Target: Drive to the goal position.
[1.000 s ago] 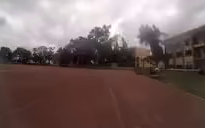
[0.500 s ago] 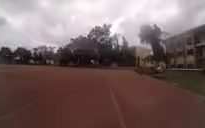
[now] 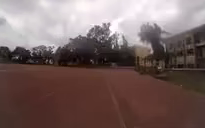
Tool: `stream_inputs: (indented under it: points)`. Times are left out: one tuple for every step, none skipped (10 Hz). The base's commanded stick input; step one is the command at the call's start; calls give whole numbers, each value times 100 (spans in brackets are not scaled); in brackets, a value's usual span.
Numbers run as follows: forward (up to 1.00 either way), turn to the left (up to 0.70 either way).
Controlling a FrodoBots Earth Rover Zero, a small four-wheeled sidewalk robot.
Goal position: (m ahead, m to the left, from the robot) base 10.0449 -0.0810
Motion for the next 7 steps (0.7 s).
stream_inputs:
  points:
    - [70, 0]
    - [70, 0]
    - [70, 0]
    - [70, 0]
    - [70, 0]
    - [70, 0]
    - [76, 0]
